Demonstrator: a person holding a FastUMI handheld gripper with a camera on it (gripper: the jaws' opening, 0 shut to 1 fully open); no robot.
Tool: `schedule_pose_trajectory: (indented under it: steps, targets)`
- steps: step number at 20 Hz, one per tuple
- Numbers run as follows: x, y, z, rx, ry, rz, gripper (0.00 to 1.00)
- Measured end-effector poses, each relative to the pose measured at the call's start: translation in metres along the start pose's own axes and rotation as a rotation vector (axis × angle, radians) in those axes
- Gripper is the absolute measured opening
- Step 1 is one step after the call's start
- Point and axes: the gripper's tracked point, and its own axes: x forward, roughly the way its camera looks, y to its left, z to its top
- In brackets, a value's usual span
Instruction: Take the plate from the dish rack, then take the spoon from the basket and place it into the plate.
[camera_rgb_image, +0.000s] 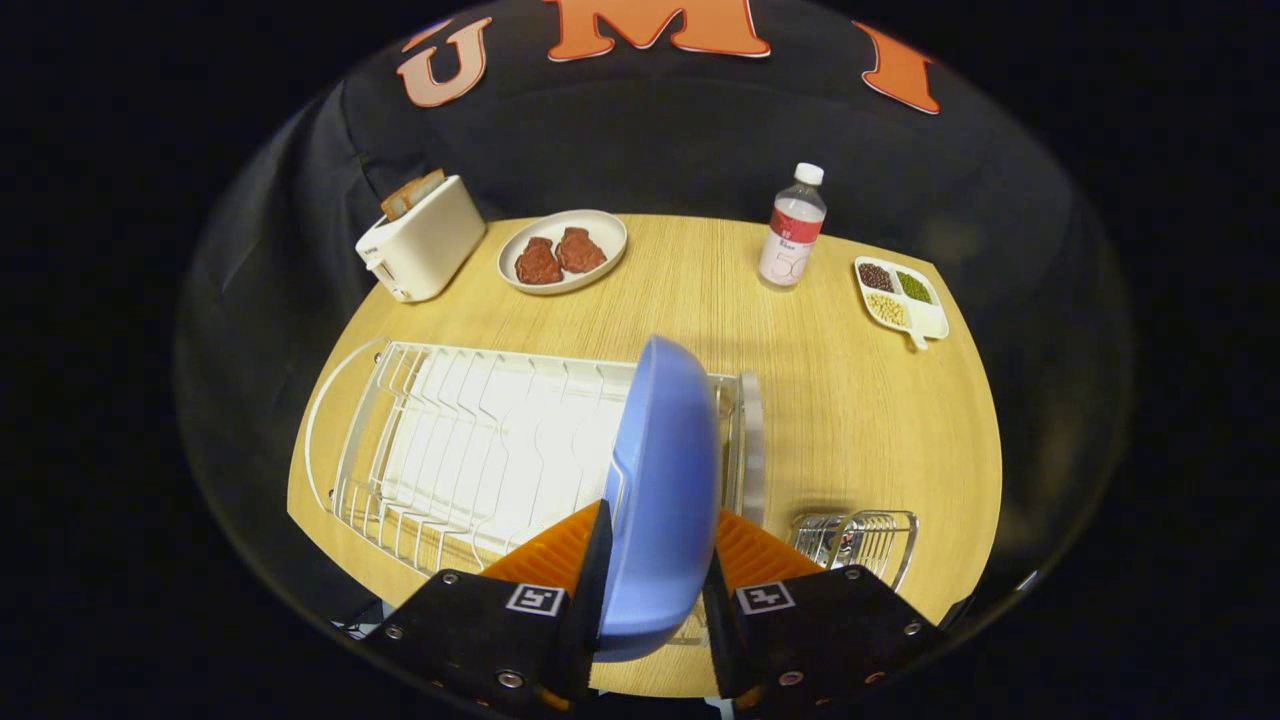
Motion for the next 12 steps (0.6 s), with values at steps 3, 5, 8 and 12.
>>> schedule_pose_trajectory:
  steps: [3,5,8,12]
  targets:
    - [0.000,-0.007,-0.005,0.049,0.024,-0.051,0.44]
    - [-0.005,-0.010,-0.003,0.105,0.028,-0.063,0.39]
    - [-0.013,-0.015,0.007,0.158,-0.001,-0.086,0.35]
    - [-0.022,-0.029,0.012,0.168,-0.043,-0.182,0.33]
